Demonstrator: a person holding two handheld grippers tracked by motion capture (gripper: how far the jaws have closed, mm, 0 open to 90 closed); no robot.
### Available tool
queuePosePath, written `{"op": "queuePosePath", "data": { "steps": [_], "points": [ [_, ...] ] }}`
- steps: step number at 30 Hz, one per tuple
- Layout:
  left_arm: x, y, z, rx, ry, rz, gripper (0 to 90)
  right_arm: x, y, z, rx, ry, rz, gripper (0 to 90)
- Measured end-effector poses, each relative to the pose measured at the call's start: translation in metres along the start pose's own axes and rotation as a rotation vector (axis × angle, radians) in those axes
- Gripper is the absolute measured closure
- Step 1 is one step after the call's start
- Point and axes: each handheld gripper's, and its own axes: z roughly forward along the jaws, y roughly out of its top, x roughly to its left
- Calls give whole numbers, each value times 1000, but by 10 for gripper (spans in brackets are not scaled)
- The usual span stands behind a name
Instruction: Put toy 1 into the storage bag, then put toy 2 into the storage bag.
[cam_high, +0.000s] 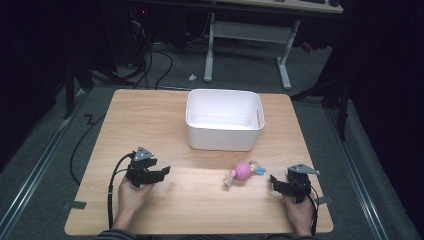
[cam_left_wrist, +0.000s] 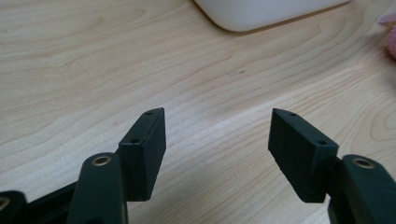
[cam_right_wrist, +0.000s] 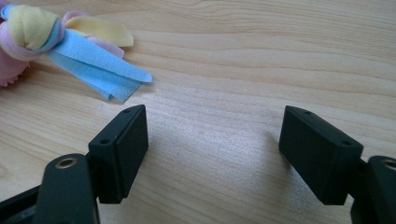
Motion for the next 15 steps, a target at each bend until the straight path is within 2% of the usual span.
{"op": "queuePosePath", "data": {
  "steps": [5, 9, 11, 15],
  "points": [
    [1, -5, 11, 10, 25, 0, 372, 0, 0, 0, 0, 0, 0, 241],
    [1, -6, 17, 10, 54, 14, 371, 0, 0, 0, 1, 0, 0, 241],
    [2, -6, 21, 9, 82, 36, 371, 0, 0, 0, 1, 0, 1, 241],
    [3, -7, 27, 19, 106, 39, 368, 0, 0, 0, 3, 0, 1, 242]
  ]
}}
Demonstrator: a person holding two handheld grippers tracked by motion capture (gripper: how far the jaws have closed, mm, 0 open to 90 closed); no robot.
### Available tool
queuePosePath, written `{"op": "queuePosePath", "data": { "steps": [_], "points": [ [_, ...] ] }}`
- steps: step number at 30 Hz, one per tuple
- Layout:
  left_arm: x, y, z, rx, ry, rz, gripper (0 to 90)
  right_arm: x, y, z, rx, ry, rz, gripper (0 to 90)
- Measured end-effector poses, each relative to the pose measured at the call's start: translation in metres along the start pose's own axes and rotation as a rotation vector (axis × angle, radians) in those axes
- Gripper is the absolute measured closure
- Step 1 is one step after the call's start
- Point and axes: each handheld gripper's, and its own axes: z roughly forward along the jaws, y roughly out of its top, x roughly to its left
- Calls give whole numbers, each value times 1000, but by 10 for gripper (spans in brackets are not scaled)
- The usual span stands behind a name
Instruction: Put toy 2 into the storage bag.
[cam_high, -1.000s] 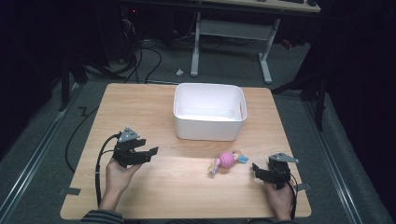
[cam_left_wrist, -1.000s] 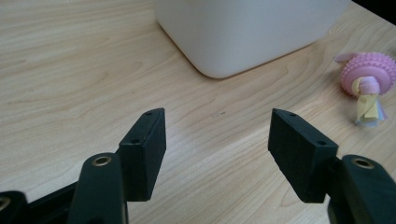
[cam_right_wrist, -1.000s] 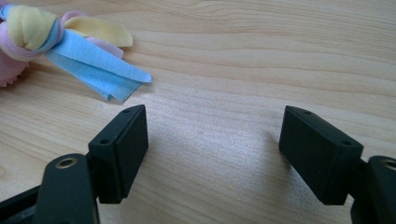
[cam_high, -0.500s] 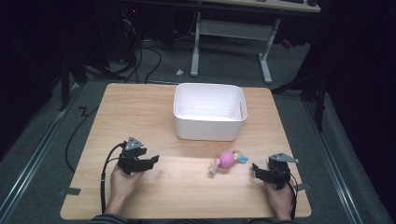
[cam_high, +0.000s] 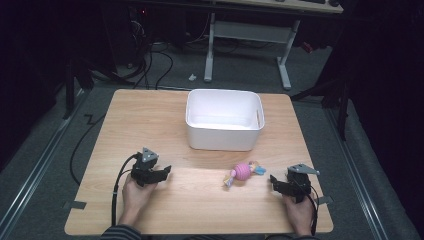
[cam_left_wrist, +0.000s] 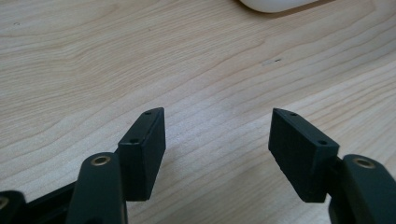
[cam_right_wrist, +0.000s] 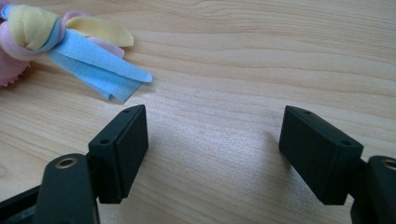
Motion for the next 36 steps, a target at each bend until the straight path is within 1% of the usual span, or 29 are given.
{"op": "queuePosePath", "data": {
  "steps": [9, 13, 16, 18, 19, 22, 26, 28, 30, 31, 34, 36],
  "points": [
    [2, -1, 13, -8, 40, 13, 368, 0, 0, 0, 0, 0, -1, 241],
    [3, -1, 16, -25, 52, 10, 367, 0, 0, 0, -2, 1, 0, 241],
    [2, -1, 16, -28, 60, 12, 362, 0, 1, 1, -1, 5, 0, 243],
    [2, 0, 16, -26, 60, 15, 362, 0, 1, 1, -1, 4, 0, 243],
    [2, -1, 16, -25, 51, 9, 348, -1, 1, 1, -3, 8, -8, 245],
    [2, -1, 16, -23, 54, 5, 336, -1, 1, 1, -4, 10, -4, 246],
    [2, -1, 16, -21, 57, 2, 314, -2, 2, 3, 2, 6, -4, 223],
    [2, -1, 16, -21, 55, 1, 313, -2, 3, 2, 6, 11, -5, 248],
    [2, -1, 16, -21, 54, 2, 308, -4, 4, 0, 22, 15, -13, 304],
    [2, -1, 16, -20, 53, 3, 306, -4, 4, -3, 36, 25, -10, 317],
    [2, -1, 16, -20, 53, 4, 304, -4, 4, -6, 34, 33, -8, 329],
    [2, -1, 16, -20, 52, 4, 304, -4, 3, -9, 22, 45, -5, 333]
  ]
}}
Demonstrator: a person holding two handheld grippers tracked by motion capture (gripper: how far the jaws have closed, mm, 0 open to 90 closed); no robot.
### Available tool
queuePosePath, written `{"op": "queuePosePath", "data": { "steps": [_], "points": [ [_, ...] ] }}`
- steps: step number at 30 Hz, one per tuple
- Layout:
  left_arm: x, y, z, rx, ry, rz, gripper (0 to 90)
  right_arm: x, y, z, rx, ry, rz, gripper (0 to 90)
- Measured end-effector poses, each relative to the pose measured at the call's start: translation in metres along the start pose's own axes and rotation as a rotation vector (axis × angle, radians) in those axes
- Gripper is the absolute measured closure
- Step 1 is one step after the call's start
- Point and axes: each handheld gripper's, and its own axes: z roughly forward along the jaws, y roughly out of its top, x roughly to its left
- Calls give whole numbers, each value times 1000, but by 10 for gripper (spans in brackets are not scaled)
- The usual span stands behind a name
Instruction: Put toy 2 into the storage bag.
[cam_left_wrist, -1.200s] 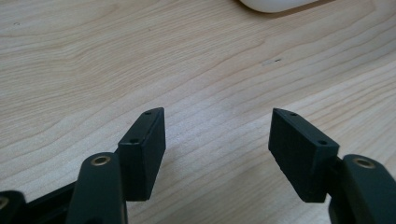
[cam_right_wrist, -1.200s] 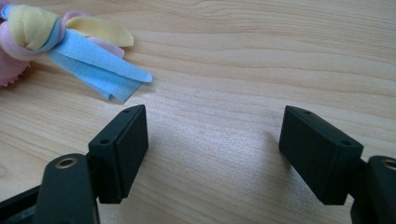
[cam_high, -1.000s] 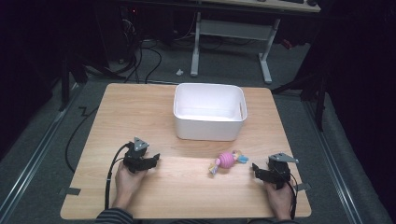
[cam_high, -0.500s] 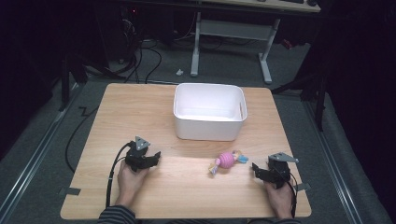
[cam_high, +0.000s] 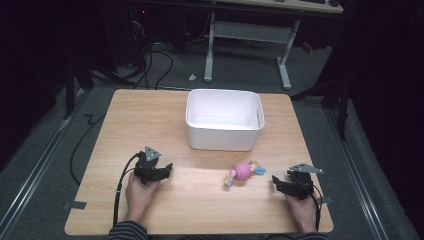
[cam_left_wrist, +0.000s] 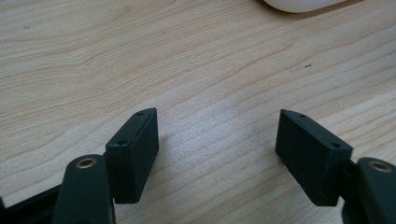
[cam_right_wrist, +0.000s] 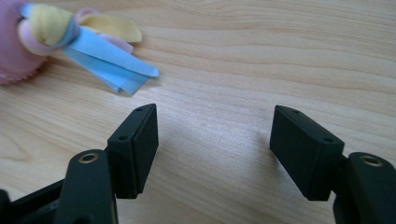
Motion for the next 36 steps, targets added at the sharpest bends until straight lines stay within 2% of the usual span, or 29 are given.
{"op": "queuePosePath", "data": {
  "steps": [5, 11, 14, 21, 23, 36],
  "points": [
    [0, 0, 0, 0, 0, 1, 303, 8, -3, -10, -19, 15, -16, 331],
    [0, 0, 0, 0, 0, 3, 307, 14, -5, -15, -29, 36, -24, 330],
    [0, 0, 0, 2, 4, -1, 294, 20, -4, -19, -42, 47, -49, 333],
    [0, 0, 1, 3, 2, 1, 269, 32, 6, -27, -57, 112, -71, 342],
    [0, 0, 1, 3, 2, 2, 269, 40, 12, -26, -57, 135, -87, 340],
    [0, 1, 1, 10, 4, 1, 240, 61, 30, -23, -80, 171, -158, 321]
  ]
}}
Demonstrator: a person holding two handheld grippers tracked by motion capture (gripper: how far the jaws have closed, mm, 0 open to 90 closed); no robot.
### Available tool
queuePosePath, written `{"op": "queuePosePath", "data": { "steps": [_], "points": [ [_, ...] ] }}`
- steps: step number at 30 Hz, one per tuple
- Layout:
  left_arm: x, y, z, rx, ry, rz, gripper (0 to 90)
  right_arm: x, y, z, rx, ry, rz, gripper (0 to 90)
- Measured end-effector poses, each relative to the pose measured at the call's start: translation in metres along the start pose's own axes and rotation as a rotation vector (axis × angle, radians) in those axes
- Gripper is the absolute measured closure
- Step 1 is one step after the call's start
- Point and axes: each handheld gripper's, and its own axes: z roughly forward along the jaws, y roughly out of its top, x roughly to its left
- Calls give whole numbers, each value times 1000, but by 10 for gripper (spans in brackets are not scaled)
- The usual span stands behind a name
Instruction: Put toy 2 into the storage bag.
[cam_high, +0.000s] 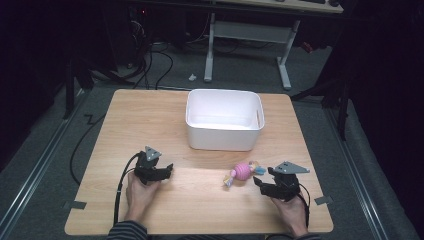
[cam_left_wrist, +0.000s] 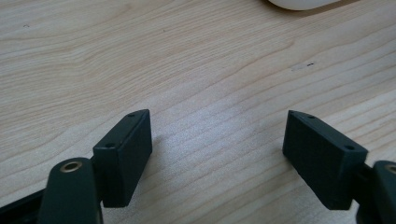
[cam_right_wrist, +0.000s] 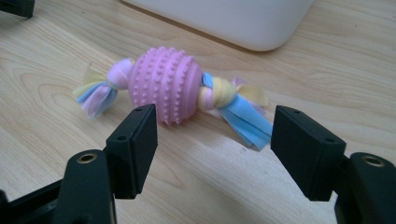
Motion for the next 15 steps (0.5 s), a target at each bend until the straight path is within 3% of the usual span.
{"op": "queuePosePath", "data": {
  "steps": [8, 15],
  "points": [
    [0, 0, 0, 3, 1, 1, 215, 14, 15, 8, 11, 24, -65, 308],
    [0, 0, 1, 5, 1, 0, 201, 22, 21, 19, 27, 39, -89, 299]
  ]
}}
